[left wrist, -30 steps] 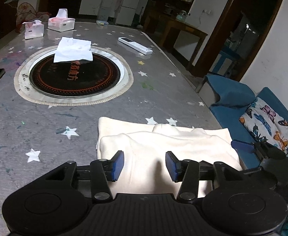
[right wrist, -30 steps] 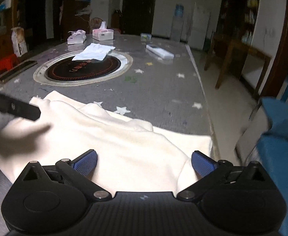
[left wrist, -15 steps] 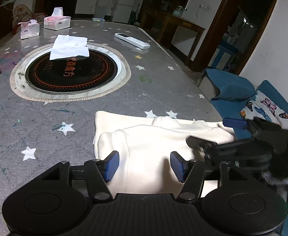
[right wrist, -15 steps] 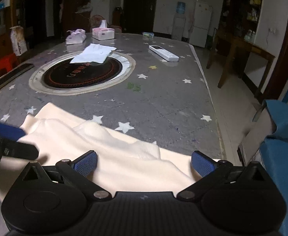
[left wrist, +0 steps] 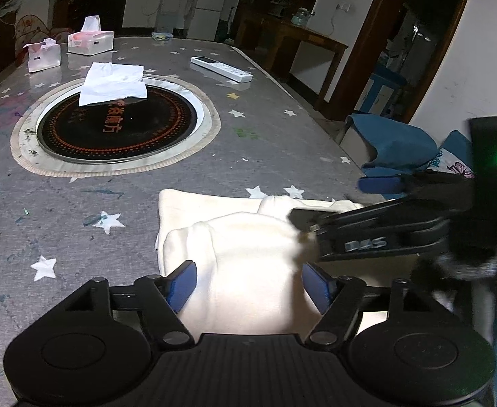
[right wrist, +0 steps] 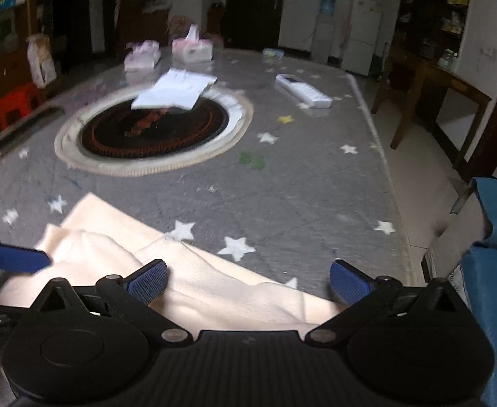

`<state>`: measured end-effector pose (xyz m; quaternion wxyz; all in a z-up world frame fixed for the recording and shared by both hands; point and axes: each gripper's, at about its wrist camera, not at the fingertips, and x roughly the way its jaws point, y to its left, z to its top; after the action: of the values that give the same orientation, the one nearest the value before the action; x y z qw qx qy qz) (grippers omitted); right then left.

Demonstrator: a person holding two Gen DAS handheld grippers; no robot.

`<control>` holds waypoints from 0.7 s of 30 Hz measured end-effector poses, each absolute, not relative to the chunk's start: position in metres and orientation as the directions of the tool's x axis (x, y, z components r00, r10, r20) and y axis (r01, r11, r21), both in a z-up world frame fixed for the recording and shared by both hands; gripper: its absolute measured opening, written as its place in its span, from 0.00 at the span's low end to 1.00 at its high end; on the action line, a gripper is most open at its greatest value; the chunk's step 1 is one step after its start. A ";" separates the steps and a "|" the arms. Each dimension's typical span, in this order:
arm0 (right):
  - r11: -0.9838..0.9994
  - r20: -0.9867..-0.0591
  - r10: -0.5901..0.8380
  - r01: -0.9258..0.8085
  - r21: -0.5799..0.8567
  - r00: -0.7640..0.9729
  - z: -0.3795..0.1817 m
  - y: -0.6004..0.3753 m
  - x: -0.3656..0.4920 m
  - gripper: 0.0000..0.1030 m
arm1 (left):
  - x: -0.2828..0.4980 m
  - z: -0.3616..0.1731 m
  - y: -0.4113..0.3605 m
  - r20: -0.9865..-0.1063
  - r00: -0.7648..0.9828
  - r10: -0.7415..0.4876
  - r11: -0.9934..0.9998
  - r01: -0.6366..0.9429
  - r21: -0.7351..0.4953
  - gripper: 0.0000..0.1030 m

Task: Fold clothes

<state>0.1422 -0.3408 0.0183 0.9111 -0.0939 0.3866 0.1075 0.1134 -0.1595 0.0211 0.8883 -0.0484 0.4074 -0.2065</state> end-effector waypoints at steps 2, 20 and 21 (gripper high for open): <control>0.961 -0.726 0.114 -0.260 -0.092 0.679 0.015 -0.339 0.147 1.00 | 0.114 0.021 -0.159 -0.702 0.583 -0.409 0.909 0.329 -0.256 0.72; 0.972 -0.705 -0.022 -0.148 -0.180 0.709 0.021 -0.393 0.110 1.00 | 0.103 0.017 -0.172 -0.694 0.605 -0.391 0.908 0.376 -0.184 0.92; 0.974 -0.710 -0.026 -0.143 -0.178 0.704 0.016 -0.395 0.111 1.00 | 0.102 0.016 -0.173 -0.694 0.605 -0.390 0.908 0.380 -0.179 0.94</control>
<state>0.1108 -0.3946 0.0164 0.9164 -0.1103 0.3833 0.0318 0.1023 -0.1731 0.0164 0.8958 -0.0067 0.3890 -0.2148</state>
